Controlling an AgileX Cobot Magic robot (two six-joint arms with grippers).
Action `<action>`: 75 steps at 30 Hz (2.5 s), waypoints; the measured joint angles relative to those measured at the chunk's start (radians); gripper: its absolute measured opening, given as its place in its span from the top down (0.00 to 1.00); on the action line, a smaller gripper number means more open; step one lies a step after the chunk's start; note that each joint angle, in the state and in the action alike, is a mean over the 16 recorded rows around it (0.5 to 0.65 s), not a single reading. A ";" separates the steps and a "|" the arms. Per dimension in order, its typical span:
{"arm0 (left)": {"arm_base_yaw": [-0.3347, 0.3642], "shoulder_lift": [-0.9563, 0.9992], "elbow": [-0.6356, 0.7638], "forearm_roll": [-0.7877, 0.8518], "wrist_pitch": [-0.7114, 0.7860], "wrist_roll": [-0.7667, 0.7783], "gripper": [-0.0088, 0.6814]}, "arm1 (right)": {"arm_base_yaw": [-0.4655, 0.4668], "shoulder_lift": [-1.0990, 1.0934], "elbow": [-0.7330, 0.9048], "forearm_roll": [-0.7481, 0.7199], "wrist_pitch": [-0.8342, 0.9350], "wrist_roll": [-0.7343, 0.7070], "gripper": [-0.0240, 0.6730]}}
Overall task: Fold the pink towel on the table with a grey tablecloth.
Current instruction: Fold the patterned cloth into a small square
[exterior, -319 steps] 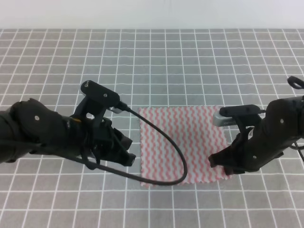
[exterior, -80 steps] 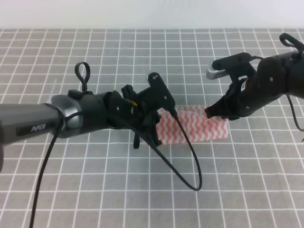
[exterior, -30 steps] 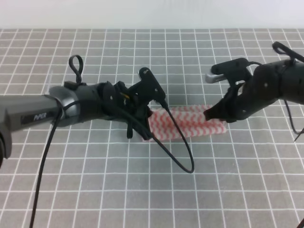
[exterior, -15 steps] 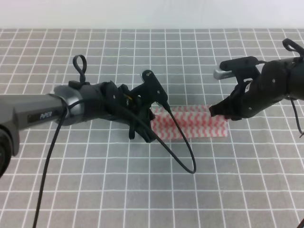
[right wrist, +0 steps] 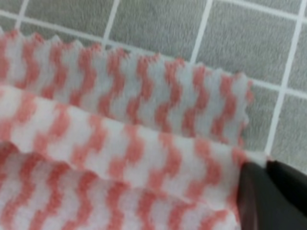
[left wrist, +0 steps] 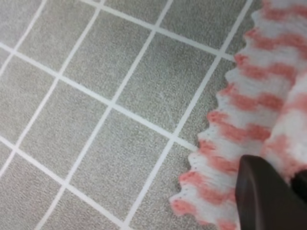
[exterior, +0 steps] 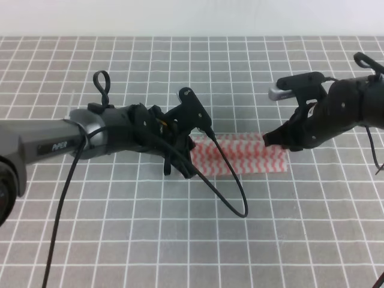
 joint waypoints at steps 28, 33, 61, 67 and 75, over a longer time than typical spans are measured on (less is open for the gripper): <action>0.023 0.015 0.000 -0.022 -0.149 -0.018 0.93 | 0.000 0.002 -0.090 -0.006 0.036 0.000 0.94; 0.035 -0.005 0.000 -0.034 -0.175 -0.027 0.92 | 0.000 0.002 -0.125 -0.007 0.094 0.000 0.94; 0.039 -0.036 -0.041 -0.095 0.241 -0.153 0.99 | 0.000 0.082 -0.139 0.120 0.240 0.025 0.92; 0.039 0.003 -0.041 -0.094 0.260 -0.153 0.99 | 0.000 0.093 -0.139 0.132 0.234 0.027 0.92; 0.039 0.028 -0.041 -0.094 0.277 -0.153 0.99 | 0.000 0.094 -0.139 0.136 0.228 0.027 0.92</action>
